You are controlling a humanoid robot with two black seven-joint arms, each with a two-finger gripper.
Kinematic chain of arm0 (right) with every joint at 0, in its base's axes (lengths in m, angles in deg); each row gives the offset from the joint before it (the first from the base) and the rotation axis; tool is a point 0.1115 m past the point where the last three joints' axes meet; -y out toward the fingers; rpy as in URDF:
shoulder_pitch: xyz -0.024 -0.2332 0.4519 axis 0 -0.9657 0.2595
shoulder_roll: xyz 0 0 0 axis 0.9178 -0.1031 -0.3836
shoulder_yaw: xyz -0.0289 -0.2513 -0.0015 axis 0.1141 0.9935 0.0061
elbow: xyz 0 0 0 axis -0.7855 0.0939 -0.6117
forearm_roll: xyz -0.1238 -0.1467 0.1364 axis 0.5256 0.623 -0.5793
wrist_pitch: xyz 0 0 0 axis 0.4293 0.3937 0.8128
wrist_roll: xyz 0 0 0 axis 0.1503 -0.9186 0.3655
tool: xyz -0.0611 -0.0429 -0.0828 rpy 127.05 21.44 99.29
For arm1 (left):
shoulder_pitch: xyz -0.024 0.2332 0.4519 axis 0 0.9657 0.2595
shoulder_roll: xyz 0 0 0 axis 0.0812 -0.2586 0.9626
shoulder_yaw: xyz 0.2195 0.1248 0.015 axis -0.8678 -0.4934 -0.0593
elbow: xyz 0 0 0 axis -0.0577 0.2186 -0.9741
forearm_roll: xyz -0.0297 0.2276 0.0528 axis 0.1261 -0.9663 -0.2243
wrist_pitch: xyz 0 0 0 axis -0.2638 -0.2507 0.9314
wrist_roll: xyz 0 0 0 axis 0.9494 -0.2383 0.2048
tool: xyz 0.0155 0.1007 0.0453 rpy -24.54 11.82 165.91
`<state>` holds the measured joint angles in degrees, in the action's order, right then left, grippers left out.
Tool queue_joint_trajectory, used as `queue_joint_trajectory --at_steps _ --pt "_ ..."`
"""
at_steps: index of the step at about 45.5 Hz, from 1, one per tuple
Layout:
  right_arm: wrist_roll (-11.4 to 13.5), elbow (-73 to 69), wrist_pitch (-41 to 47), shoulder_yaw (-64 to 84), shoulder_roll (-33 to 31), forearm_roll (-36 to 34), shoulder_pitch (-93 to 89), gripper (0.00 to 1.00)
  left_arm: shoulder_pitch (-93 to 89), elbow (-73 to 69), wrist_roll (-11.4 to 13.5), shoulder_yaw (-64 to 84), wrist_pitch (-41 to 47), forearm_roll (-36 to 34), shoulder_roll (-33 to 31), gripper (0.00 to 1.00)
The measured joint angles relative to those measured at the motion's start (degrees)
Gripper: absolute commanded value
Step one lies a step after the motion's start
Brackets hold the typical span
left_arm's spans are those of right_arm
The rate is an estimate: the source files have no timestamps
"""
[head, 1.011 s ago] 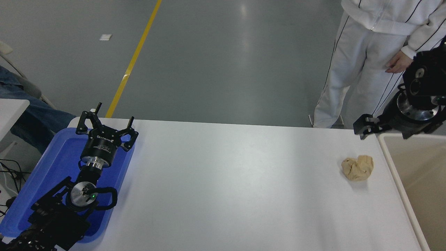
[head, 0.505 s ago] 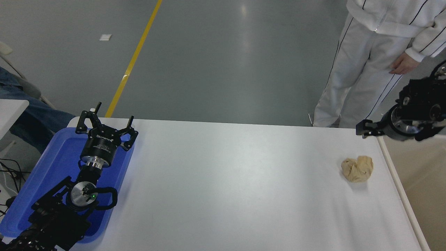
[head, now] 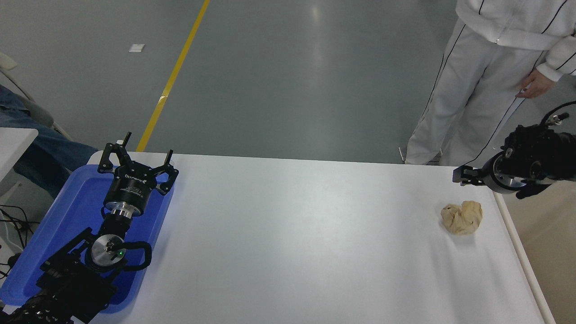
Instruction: Pick up paper ball place in dustbin
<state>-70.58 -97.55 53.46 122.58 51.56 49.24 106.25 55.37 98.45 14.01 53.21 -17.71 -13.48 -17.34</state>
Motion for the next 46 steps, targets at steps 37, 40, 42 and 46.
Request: queue_joint_trajectory --at_steps 37,40,42,46 --pt "-6.02 15.26 -13.31 -9.03 1.93 0.71 -19.65 1.0 0.0 0.02 0.01 0.03 -0.07 -0.01 0.0 1.0" --pt "-6.37 16.65 -13.46 -9.14 2.55 0.73 -20.88 1.0 0.0 0.02 0.01 0.03 -0.07 -0.01 0.0 1.0" --pt "-6.48 17.04 -13.48 -9.18 2.81 0.74 -21.34 1.0 0.0 0.01 0.01 0.04 -0.07 0.0 0.0 1.0" --pt "-6.7 18.38 -13.58 -9.27 3.48 0.75 -22.73 1.0 0.0 0.01 0.01 0.04 -0.08 -0.01 0.0 1.0"
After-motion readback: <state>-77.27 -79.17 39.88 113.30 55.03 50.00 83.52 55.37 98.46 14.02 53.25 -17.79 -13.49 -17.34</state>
